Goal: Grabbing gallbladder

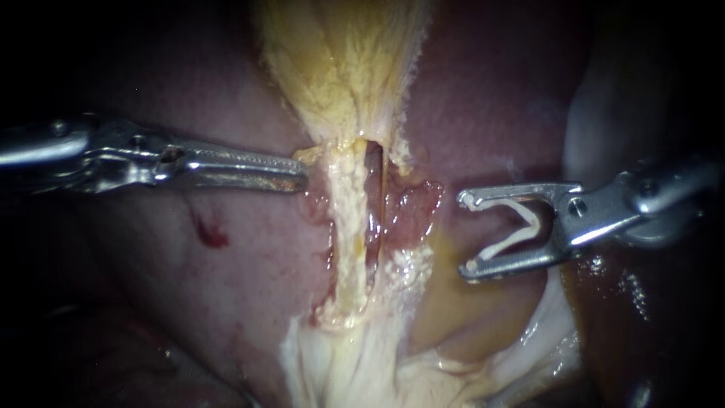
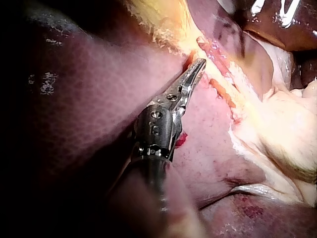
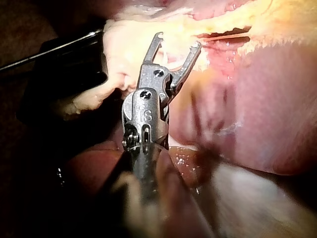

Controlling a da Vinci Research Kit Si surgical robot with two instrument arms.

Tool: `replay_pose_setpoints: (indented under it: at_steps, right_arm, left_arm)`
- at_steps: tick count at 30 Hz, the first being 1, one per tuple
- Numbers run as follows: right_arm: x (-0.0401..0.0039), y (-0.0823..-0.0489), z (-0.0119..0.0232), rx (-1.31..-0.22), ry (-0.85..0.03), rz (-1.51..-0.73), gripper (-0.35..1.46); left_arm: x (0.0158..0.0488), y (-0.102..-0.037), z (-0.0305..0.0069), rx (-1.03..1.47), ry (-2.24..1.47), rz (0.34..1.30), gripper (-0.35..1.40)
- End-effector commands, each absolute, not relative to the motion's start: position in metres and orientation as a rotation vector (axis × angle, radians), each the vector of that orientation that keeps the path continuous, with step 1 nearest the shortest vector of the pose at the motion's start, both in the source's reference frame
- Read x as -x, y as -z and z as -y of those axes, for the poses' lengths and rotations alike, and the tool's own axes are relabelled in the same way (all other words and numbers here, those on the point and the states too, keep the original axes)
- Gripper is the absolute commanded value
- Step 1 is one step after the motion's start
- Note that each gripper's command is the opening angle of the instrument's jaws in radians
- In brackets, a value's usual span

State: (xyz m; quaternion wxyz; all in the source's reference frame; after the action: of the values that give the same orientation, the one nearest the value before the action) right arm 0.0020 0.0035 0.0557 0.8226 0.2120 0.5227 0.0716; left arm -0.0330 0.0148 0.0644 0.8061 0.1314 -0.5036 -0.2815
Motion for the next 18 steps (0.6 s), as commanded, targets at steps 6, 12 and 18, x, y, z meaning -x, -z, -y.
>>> replay_pose_setpoints:
  at_steps: [6, 12, 18]
  right_arm:
    - [-0.002, -0.0557, -0.0035, -0.451, -0.152, -1.112, 0.44]
    - [-0.002, -0.0557, -0.0035, -0.451, -0.152, -1.112, 0.44]
    - [-0.002, -0.0557, -0.0035, -0.451, -0.152, -1.112, 0.44]
  left_arm:
    - [0.033, -0.0643, -0.0147, -0.282, 0.602, 1.078, 0.0]
    - [0.033, -0.0641, -0.0147, -0.282, 0.602, 1.078, 0.26]
    - [0.0331, -0.064, -0.0146, -0.281, 0.603, 1.078, 0.47]
